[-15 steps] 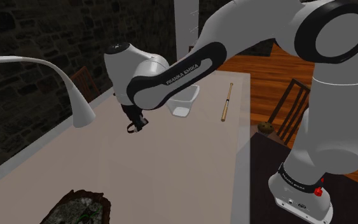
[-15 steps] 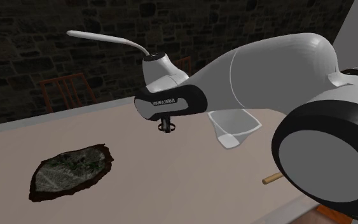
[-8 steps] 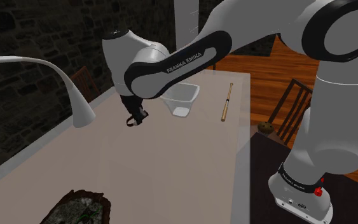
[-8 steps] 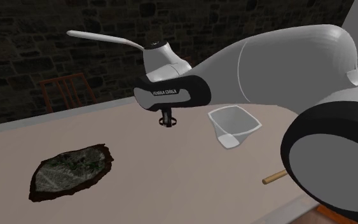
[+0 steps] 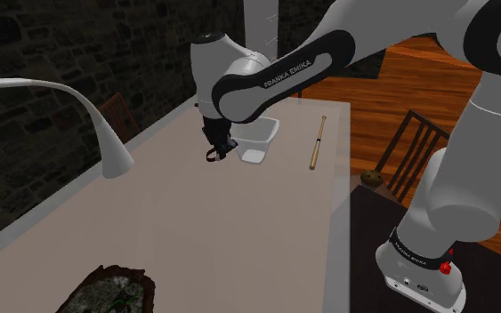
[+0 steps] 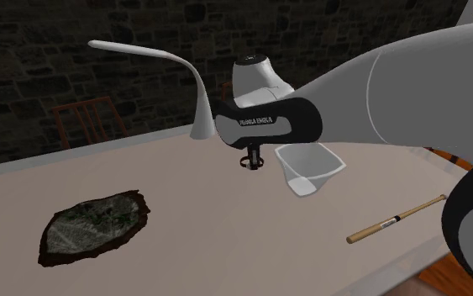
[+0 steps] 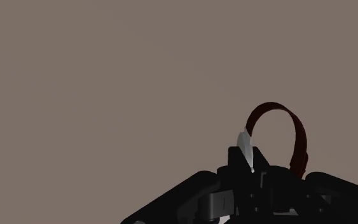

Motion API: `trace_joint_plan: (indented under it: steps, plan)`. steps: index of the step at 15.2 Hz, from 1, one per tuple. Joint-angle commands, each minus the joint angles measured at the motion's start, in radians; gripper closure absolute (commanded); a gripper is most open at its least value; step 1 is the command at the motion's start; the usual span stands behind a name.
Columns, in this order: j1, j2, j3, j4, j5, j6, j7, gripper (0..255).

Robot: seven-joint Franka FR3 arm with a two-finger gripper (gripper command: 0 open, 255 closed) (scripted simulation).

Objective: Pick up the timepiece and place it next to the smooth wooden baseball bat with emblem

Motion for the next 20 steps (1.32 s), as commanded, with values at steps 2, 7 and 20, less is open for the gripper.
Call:
trace_joint_plan:
  steps: [2,7,20]
  plan:
    - [-0.034,-0.065,-0.032,-0.077,0.025,0.025,-0.076,255]
    - [-0.085,-0.151,-0.097,-0.178,0.054,0.055,-0.204,255]
    - [-0.213,-0.265,-0.3,-0.305,0.075,0.098,-0.545,255]
